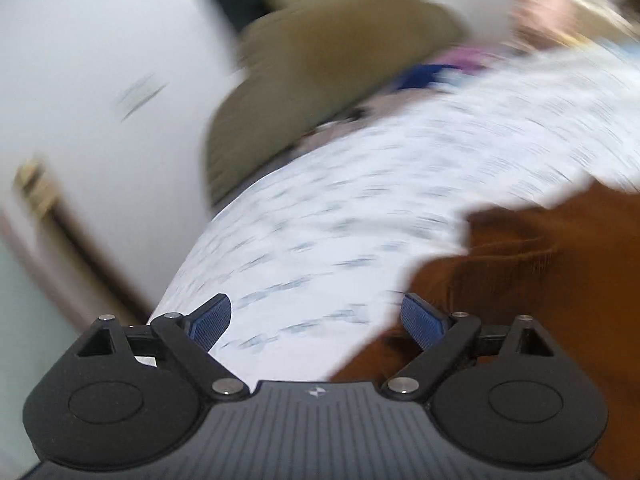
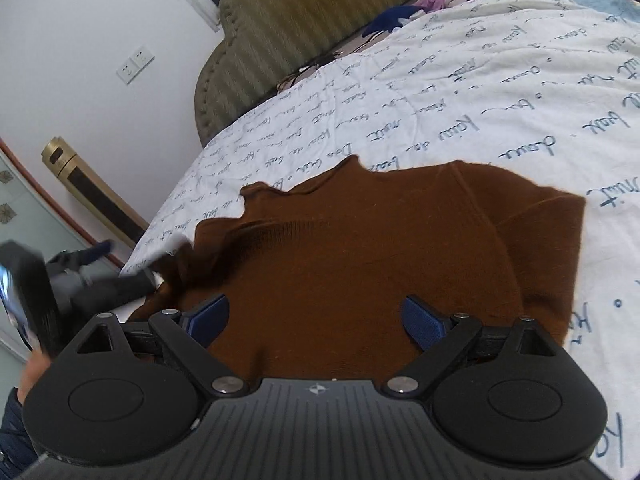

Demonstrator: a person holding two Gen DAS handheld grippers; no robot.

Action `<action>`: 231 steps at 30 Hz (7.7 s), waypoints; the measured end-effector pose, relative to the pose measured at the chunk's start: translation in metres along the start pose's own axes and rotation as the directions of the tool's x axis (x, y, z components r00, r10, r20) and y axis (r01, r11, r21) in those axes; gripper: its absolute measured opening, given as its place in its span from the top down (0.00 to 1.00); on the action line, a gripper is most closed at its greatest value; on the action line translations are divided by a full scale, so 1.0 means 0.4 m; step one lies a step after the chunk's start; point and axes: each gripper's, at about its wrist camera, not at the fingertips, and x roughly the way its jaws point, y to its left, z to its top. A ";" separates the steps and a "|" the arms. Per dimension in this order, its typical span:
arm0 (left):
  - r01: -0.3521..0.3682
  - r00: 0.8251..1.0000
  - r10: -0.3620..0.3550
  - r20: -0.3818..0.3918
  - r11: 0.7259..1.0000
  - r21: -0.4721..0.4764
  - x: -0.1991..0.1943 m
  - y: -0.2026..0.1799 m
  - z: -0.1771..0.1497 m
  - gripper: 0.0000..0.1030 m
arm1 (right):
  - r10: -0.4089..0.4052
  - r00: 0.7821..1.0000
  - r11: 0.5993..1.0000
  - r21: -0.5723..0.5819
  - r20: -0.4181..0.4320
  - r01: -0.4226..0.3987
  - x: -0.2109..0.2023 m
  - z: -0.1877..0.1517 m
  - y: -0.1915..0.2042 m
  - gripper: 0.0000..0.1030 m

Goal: Fold small clothes

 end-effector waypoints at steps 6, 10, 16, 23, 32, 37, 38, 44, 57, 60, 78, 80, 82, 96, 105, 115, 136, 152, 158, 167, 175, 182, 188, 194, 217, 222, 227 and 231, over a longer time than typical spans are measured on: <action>0.181 0.983 -0.186 -0.014 0.971 -0.155 -0.051 0.148 -0.060 0.10 | -0.029 0.999 0.999 -0.019 0.035 0.030 -0.043 -0.013 -0.005 0.11; 0.349 0.932 -0.361 -0.018 0.911 -0.218 -0.120 0.189 -0.164 0.10 | -0.084 0.993 0.992 -0.091 0.077 0.091 -0.117 -0.048 -0.006 0.11; 0.492 0.845 -0.535 -0.020 0.791 -0.364 -0.162 0.218 -0.282 0.11 | -0.119 0.986 0.991 -0.043 0.113 0.125 -0.234 -0.104 -0.067 0.14; 0.504 0.832 -0.552 -0.049 0.790 -0.348 -0.176 0.165 -0.333 0.47 | -0.078 0.996 0.994 -0.074 0.053 0.082 -0.243 -0.165 -0.065 0.33; 0.525 0.818 -0.574 -0.016 0.759 -0.385 -0.206 0.228 -0.335 0.96 | -0.165 0.980 0.974 -0.138 0.107 0.179 -0.255 -0.173 -0.015 0.91; 0.515 0.843 -0.538 0.007 0.802 -0.303 -0.269 0.281 -0.354 0.97 | -0.207 0.963 0.954 -0.183 0.170 0.237 -0.324 -0.160 0.007 0.93; 0.498 0.853 -0.522 -0.019 0.823 -0.274 -0.267 0.274 -0.366 0.98 | -0.224 0.961 0.948 -0.194 0.162 0.254 -0.329 -0.163 0.000 0.93; 0.452 0.854 -0.498 -0.150 0.853 -0.260 -0.220 0.256 -0.424 0.97 | -0.356 0.930 0.909 -0.196 0.092 0.367 -0.303 -0.197 -0.053 0.94; 0.368 0.923 -0.383 -0.025 0.902 -0.224 -0.226 0.001 -0.240 0.30 | -0.250 0.950 0.865 -0.398 0.187 0.306 -0.106 -0.158 0.169 0.41; 0.324 0.939 -0.339 -0.047 0.925 -0.196 -0.210 -0.053 -0.253 0.30 | -0.323 0.927 0.840 -0.392 0.193 0.374 -0.043 -0.150 0.161 0.35; 0.282 0.959 -0.284 0.012 0.946 -0.162 -0.230 -0.074 -0.329 0.19 | -0.373 0.895 0.795 -0.413 0.246 0.445 -0.025 -0.242 0.104 0.01; 0.278 0.960 -0.280 0.013 0.945 -0.170 -0.228 -0.073 -0.330 0.14 | -0.376 0.893 0.790 -0.419 0.248 0.449 -0.025 -0.242 0.109 0.00; 0.280 0.959 -0.283 0.009 0.943 -0.181 -0.224 -0.072 -0.330 0.06 | -0.369 0.897 0.801 -0.408 0.242 0.439 -0.027 -0.240 0.103 0.00; 0.281 0.958 -0.287 -0.006 0.941 -0.190 -0.217 -0.073 -0.333 0.00 | -0.367 0.900 0.806 -0.403 0.236 0.434 -0.026 -0.244 0.102 0.00; 0.276 0.959 -0.282 -0.006 0.943 -0.185 -0.217 -0.075 -0.333 0.00 | -0.368 0.899 0.804 -0.405 0.237 0.436 -0.026 -0.244 0.102 0.00; 0.178 0.984 -0.177 0.015 0.981 -0.077 -0.245 -0.119 -0.329 0.00 | -0.366 0.900 0.806 -0.403 0.237 0.434 -0.025 -0.244 0.103 0.00; -0.825 0.536 0.364 0.762 0.419 0.381 -0.356 -0.522 -0.495 0.00 | -0.374 0.895 0.799 -0.406 0.242 0.443 -0.022 -0.248 0.110 0.00; -0.706 0.673 0.372 0.639 0.582 0.404 -0.290 -0.497 -0.482 0.00 | -0.381 0.891 0.792 -0.410 0.246 0.452 -0.017 -0.253 0.118 0.00; -0.709 0.670 0.373 0.642 0.577 0.405 -0.310 -0.501 -0.479 0.00 | -0.380 0.892 0.794 -0.409 0.246 0.451 -0.018 -0.252 0.117 0.00; -0.709 0.670 0.372 0.642 0.577 0.406 -0.308 -0.501 -0.475 0.00 | -0.377 0.893 0.796 -0.406 0.247 0.449 -0.019 -0.252 0.117 0.00; -0.709 0.670 0.372 0.642 0.576 0.406 -0.306 -0.501 -0.472 0.00 | -0.377 0.893 0.797 -0.405 0.246 0.449 -0.018 -0.252 0.117 0.00; -0.708 0.671 0.365 0.645 0.572 0.413 -0.328 -0.492 -0.458 0.00 | -0.377 0.893 0.797 -0.404 0.247 0.449 -0.018 -0.252 0.117 0.00; -0.661 0.704 0.336 0.626 0.632 0.405 -0.353 -0.468 -0.450 0.00 | -0.382 0.891 0.791 -0.412 0.244 0.452 -0.017 -0.253 0.119 0.00; -0.302 0.913 0.210 0.349 0.924 0.234 -0.386 -0.217 -0.312 0.00 | -0.351 0.900 0.809 -0.400 0.260 0.431 -0.043 -0.242 0.141 0.00; 0.117 0.983 -0.147 -0.113 0.965 -0.234 -0.103 0.203 -0.172 0.00 | -0.136 0.951 0.506 -0.805 0.279 0.309 0.070 -0.400 0.584 0.00; 0.192 0.960 -0.233 -0.155 0.951 -0.243 -0.064 0.201 -0.167 0.00 | -0.150 0.947 0.438 -0.840 0.283 0.321 0.102 -0.447 0.617 0.00; 0.307 0.910 -0.373 -0.182 0.900 -0.309 -0.010 0.217 -0.171 0.00 | -0.187 0.946 0.426 -0.846 0.264 0.320 0.133 -0.472 0.628 0.00; 0.376 0.846 -0.496 -0.194 0.814 -0.442 0.050 0.249 -0.182 0.00 | -0.214 0.942 0.383 -0.864 0.259 0.325 0.176 -0.497 0.638 0.01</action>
